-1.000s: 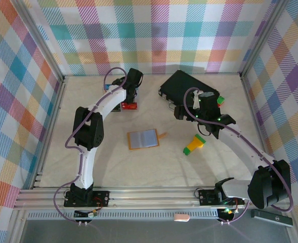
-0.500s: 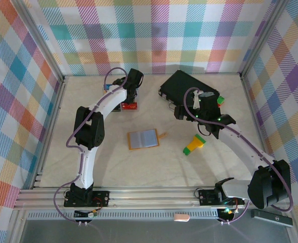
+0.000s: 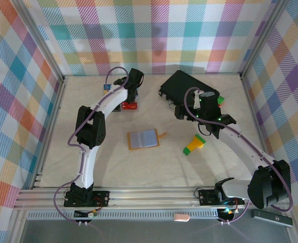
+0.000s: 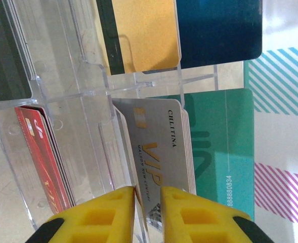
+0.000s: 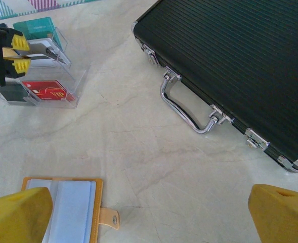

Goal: Take the credit cards out of the card holder

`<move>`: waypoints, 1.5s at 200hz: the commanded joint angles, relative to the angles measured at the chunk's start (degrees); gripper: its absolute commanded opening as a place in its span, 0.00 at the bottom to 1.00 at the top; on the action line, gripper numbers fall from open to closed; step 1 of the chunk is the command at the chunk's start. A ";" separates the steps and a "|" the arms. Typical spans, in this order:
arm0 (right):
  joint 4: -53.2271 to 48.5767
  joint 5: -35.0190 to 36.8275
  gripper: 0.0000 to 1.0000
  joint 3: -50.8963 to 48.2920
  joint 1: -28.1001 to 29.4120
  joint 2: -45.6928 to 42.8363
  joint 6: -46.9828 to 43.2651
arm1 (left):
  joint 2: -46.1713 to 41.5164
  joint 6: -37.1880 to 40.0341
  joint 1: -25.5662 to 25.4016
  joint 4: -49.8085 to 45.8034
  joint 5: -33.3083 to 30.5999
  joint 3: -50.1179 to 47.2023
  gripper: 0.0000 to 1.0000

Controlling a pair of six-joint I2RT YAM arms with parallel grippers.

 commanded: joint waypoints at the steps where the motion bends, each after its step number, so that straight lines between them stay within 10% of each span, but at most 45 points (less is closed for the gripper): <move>1: -0.68 -0.84 0.99 -0.07 -0.47 -0.08 -0.38 | 1.00 3.33 0.87 1.02 0.36 2.19 0.20; 128: -1.26 -1.19 0.99 0.28 -0.56 0.50 0.08 | -2.01 18.69 2.63 9.01 3.26 0.51 0.25; 220: -4.31 -8.62 0.99 4.66 -0.14 5.89 2.24 | -26.39 34.32 5.44 6.13 9.23 -22.07 0.41; 300: -11.06 -2.57 0.95 17.10 17.41 22.35 6.17 | -48.97 46.60 14.19 1.71 8.50 -43.88 0.75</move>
